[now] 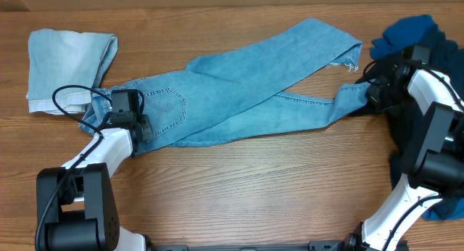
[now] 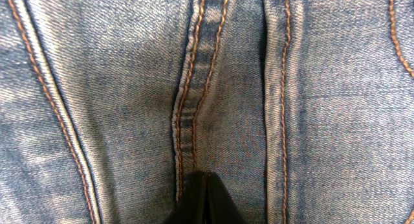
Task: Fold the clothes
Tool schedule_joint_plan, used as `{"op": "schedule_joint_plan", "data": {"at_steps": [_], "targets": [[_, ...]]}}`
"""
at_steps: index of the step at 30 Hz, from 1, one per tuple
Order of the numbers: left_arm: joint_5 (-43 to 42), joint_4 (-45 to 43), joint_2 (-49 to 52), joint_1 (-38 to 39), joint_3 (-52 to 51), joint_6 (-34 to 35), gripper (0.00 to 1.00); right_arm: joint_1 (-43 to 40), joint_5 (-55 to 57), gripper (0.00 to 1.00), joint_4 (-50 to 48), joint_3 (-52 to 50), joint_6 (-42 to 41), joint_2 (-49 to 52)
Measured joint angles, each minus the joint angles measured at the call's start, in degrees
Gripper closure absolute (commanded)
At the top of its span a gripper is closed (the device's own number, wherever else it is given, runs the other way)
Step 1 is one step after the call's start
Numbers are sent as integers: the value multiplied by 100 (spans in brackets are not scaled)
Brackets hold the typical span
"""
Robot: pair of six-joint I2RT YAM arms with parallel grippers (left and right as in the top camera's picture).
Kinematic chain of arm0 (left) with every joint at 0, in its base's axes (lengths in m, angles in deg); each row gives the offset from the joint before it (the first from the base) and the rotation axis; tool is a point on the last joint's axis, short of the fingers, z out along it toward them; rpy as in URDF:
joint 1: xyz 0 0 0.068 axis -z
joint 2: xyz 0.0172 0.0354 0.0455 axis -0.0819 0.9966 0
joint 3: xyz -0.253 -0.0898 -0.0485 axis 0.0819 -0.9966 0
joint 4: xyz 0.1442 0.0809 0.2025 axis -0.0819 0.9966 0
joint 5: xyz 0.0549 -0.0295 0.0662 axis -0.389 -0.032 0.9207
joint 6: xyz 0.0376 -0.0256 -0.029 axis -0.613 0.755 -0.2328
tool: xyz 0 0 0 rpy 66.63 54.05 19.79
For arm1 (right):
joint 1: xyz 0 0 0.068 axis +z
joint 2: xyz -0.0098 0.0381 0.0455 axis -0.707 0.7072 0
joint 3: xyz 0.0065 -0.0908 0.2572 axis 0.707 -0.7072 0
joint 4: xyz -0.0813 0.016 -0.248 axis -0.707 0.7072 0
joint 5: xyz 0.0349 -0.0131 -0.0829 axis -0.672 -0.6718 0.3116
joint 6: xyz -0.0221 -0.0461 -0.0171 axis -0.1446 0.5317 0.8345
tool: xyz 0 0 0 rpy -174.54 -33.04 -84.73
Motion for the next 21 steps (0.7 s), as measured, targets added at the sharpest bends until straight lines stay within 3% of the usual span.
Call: {"op": "schedule_joint_plan", "data": {"at_steps": [4, 9, 10, 11, 14, 15, 17, 21], "targets": [[0, 0, 0, 0, 0, 0, 96, -450, 837, 96, 341, 20, -376, -7], [0, 0, 0, 0, 0, 2, 96, -1217, 662, 96, 868, 232, -490, -2], [0, 4, 0, 0, 0, 0, 96, -1217, 577, 90, 1016, 470, -481, -7], [0, 9, 0, 0, 0, 0, 96, -1213, 398, 59, 1040, 719, -313, -66], [0, 9, 0, 0, 2, 0, 96, -1202, 101, 44, 1174, 968, 531, -560], [0, 9, 0, 0, 2, 0, 96, -1202, 15, 32, 1298, 1008, 992, -756], [-2, 9, 0, 0, 2, 0, 96, -1220, -763, 19, 1357, 1014, 2057, -796], [0, 11, 0, 0, 2, 0, 96, -1209, -2232, 18, 1659, 984, 4192, -796]]}}
